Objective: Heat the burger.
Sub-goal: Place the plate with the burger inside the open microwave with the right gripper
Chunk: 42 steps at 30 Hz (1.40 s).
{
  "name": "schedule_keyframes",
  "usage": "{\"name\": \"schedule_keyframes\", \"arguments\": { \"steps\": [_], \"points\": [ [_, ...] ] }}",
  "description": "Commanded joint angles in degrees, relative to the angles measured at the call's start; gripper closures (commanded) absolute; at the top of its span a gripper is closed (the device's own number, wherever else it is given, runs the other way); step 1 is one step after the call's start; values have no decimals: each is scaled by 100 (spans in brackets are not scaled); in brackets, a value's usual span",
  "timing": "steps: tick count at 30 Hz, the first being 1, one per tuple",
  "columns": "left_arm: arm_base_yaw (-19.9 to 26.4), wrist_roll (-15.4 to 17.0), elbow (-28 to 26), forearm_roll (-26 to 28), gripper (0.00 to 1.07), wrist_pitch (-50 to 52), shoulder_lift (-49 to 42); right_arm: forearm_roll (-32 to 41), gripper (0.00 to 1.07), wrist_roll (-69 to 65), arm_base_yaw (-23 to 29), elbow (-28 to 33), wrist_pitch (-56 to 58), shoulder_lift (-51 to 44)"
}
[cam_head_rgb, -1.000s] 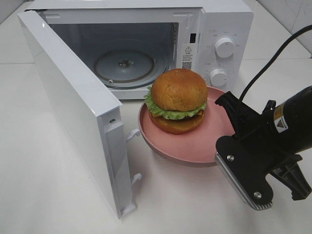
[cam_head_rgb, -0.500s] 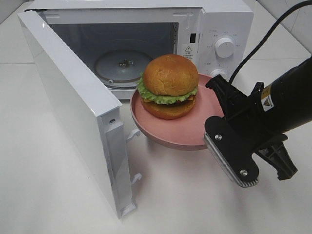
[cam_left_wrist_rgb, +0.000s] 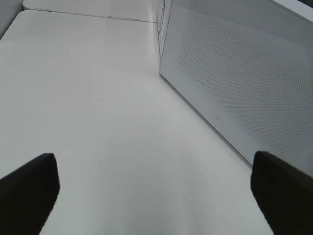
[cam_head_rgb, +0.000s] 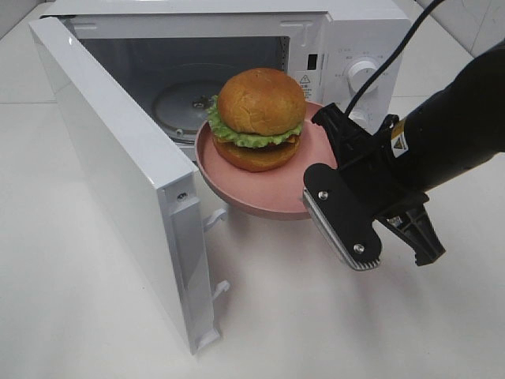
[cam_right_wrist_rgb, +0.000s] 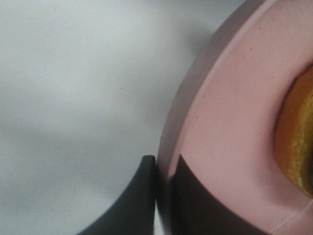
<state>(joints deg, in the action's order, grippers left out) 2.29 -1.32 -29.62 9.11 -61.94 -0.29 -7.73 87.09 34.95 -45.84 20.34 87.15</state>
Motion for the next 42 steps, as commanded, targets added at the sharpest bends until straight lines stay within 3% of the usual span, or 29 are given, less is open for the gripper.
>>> {"name": "schedule_keyframes", "arguments": {
  "steps": [1, 10, 42],
  "points": [
    [23, 0, 6, 6, 6, 86, -103, 29, 107, 52, -6, -258, -355, 143],
    [23, 0, 6, 6, 6, 86, -103, 57, 107, 46, 212, -837, -355, 756],
    [23, 0, 6, 6, 6, 86, -103, 269, 107, -401, 212, -2429, -126, 2137]
  ]
}}
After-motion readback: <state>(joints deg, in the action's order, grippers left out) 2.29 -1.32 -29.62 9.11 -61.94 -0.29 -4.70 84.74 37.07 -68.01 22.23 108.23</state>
